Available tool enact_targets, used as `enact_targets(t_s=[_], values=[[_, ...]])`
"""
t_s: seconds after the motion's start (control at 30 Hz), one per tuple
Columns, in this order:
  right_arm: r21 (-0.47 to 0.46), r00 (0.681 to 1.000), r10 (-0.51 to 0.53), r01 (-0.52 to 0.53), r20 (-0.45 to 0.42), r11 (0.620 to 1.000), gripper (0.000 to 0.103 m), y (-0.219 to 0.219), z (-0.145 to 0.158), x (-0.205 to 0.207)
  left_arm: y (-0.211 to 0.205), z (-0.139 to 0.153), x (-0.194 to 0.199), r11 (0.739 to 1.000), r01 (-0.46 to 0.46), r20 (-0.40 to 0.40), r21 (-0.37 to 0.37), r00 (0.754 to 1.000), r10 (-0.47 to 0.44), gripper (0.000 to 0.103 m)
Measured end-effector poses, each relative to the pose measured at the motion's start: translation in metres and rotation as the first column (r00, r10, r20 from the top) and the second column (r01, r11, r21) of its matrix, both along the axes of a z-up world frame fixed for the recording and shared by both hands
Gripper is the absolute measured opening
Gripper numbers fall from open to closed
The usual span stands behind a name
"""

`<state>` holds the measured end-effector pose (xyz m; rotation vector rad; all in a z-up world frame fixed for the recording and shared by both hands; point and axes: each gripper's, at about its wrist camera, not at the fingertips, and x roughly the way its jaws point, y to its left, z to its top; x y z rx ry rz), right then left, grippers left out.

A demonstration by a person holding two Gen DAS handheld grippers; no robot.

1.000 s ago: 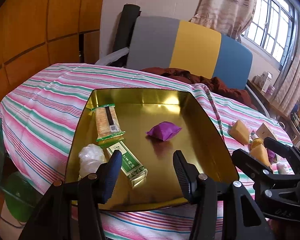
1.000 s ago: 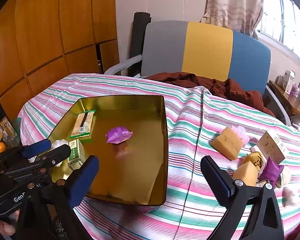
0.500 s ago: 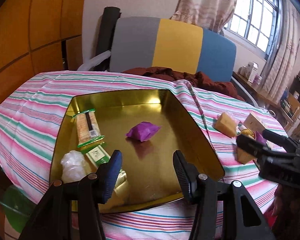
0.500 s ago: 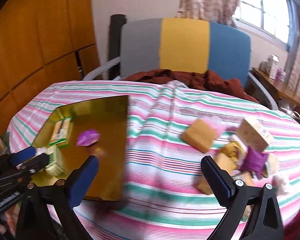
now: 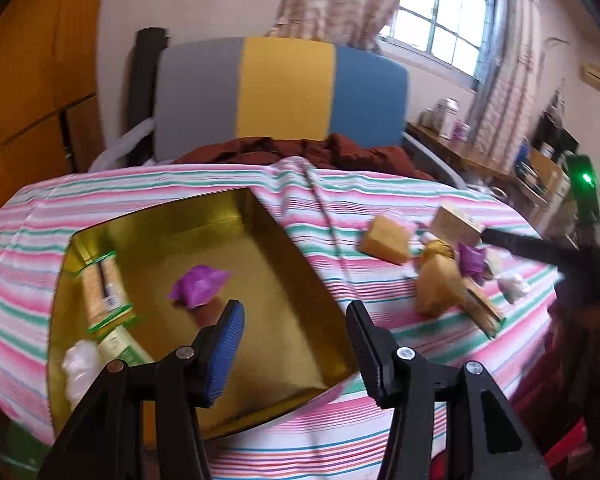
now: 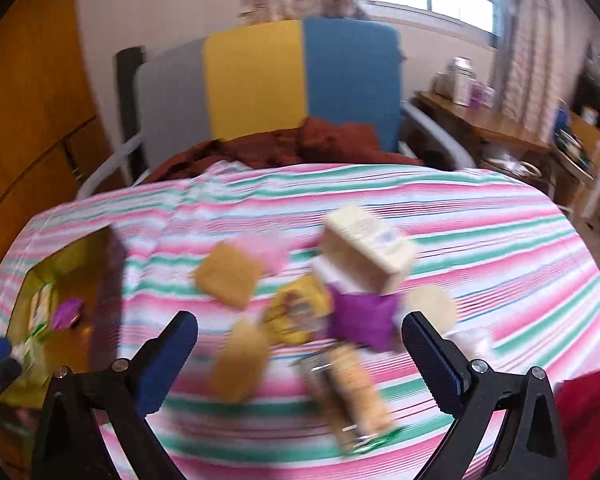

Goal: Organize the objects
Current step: 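Move both open tools back from the tray toward the remaining items, then grasp the yellow sponge with the left tool while the right tool grasps the beige barcode box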

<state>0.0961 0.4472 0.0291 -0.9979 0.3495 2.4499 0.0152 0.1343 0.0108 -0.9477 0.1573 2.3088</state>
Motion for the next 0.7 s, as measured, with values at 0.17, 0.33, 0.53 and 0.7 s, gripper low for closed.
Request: enact_targets(t_s=[0.17, 0.33, 0.53, 0.7], values=[[-0.007, 0.989, -0.143, 0.143, -0.02, 0.99, 0.103, 0.059, 0.004, 0.015, 0.032, 0.004, 0.005, 0.996, 0.09, -0.002, 0.001, 0.996, -0.09, 0.054], [-0.116, 0.968, -0.246, 0.24, -0.039, 0.964, 0.103, 0.096, -0.012, 0.028, 0.067, -0.002, 0.011, 0.985, 0.171, 0.012, -0.03, 0.985, -0.171, 0.054], [-0.228, 0.96, -0.273, 0.253, -0.063, 0.94, 0.103, 0.11, -0.018, 0.034, 0.11, -0.014, 0.016, 0.965, 0.256, 0.045, -0.054, 0.966, -0.254, 0.054], [-0.262, 0.957, -0.282, 0.256, -0.066, 0.93, 0.103, 0.113, -0.022, 0.038, 0.152, -0.029, 0.021, 0.938, 0.339, 0.084, -0.077, 0.939, -0.333, 0.054]])
